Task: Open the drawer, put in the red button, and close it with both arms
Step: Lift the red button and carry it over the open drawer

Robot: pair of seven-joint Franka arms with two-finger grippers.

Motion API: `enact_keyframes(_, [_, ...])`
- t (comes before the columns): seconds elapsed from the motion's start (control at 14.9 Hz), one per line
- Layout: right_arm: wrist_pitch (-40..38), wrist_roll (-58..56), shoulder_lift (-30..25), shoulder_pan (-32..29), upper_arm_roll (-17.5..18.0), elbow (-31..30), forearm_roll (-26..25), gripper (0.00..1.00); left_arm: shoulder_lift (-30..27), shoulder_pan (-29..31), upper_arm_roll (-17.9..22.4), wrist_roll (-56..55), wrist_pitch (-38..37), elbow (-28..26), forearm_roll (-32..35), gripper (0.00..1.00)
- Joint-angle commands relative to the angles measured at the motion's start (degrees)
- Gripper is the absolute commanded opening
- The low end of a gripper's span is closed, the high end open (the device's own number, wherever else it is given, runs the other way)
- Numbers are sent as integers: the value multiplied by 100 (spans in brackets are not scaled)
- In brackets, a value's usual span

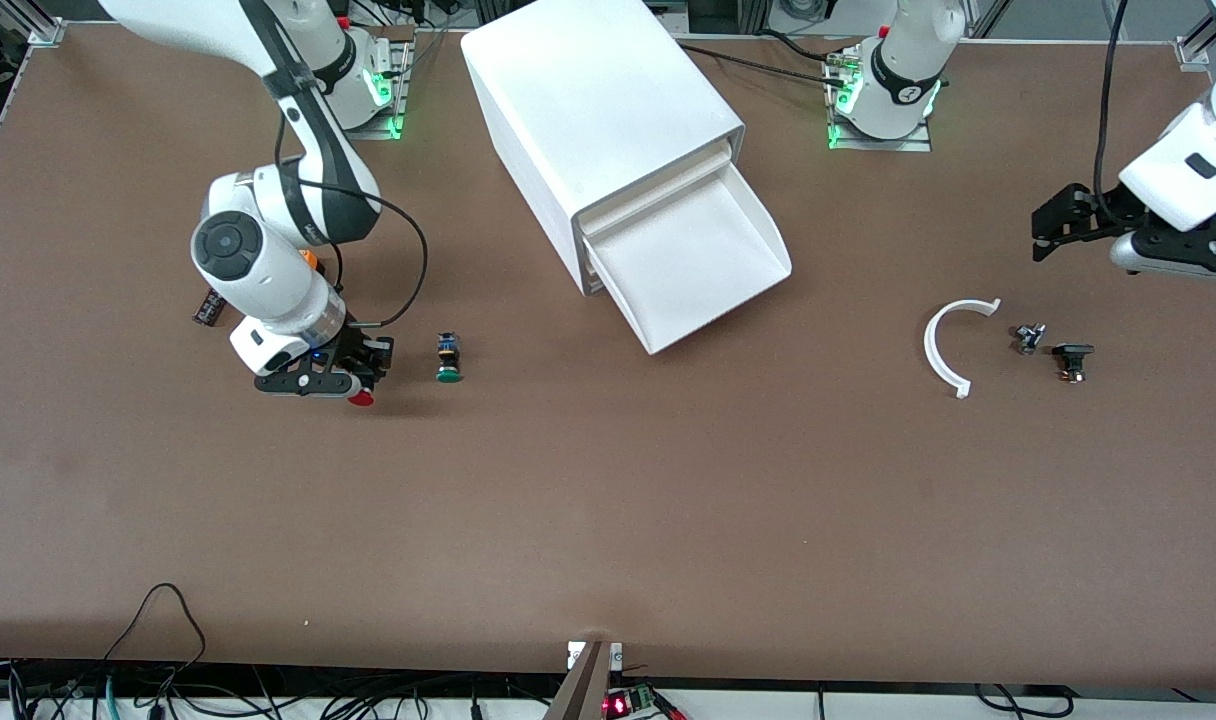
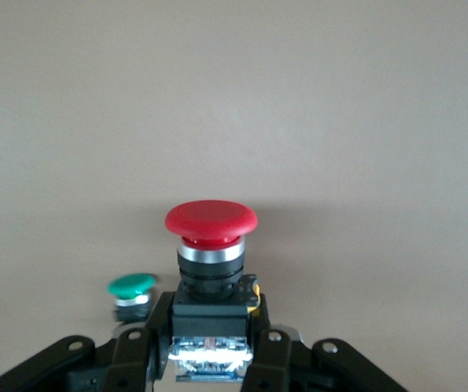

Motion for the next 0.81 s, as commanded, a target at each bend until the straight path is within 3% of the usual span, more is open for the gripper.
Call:
enact_keyframes(0.0, [-570,-251,47,-12,263,967,-131,21,-1,-122,109,-39,55,-19,-88,100])
enact_keyframes(0.27, [-1501,-1374,213,111,658,2250,-298,18,25,-96,118,-56,38,-10,-97,100])
enact_keyframes(0.47, [-1503,-1770,424,338,1028,2709,-342,18,87,-61,101,-47,20,42,-97,100])
enact_keyframes(0.74, [-1573,-2920,1398,935,1116,4060,-307,18,69,-61,57,-3,38,34,-97,100])
